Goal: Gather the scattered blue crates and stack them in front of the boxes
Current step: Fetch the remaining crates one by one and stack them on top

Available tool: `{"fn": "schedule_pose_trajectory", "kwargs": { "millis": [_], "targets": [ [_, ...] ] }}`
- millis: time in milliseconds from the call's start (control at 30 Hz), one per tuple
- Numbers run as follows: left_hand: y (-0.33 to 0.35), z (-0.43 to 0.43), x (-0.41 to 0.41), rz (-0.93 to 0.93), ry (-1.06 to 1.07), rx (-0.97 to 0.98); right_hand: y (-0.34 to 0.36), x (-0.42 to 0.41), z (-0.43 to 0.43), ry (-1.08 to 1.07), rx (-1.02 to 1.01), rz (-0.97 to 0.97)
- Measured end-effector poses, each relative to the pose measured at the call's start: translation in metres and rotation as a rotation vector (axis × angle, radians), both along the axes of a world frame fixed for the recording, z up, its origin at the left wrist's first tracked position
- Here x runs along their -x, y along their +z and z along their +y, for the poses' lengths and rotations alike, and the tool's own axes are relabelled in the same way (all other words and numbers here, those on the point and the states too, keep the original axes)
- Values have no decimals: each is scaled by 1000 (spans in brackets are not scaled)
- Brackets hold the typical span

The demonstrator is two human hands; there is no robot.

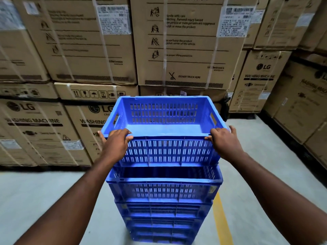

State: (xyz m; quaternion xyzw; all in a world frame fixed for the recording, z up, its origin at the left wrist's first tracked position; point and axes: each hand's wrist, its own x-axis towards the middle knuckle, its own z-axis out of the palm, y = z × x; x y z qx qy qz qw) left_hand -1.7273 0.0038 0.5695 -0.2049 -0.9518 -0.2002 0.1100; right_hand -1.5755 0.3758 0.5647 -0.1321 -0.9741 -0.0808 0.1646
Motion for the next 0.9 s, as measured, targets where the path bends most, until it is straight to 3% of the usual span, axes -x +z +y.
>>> {"fn": "schedule_pose_trajectory", "kwargs": {
  "millis": [267, 533, 667, 900],
  "targets": [
    [-8, -9, 27, 73, -41, 54, -11, 4, -7, 87, -100, 162],
    [-2, 23, 43, 1, -66, 36, 2, 16, 14, -54, 18, 16],
    [-5, 36, 36, -31, -118, 39, 1, 0, 20, -107, 59, 53],
    [-4, 28, 16, 92, -177, -5, -5, -20, 20, -91, 129, 119]
  ]
}}
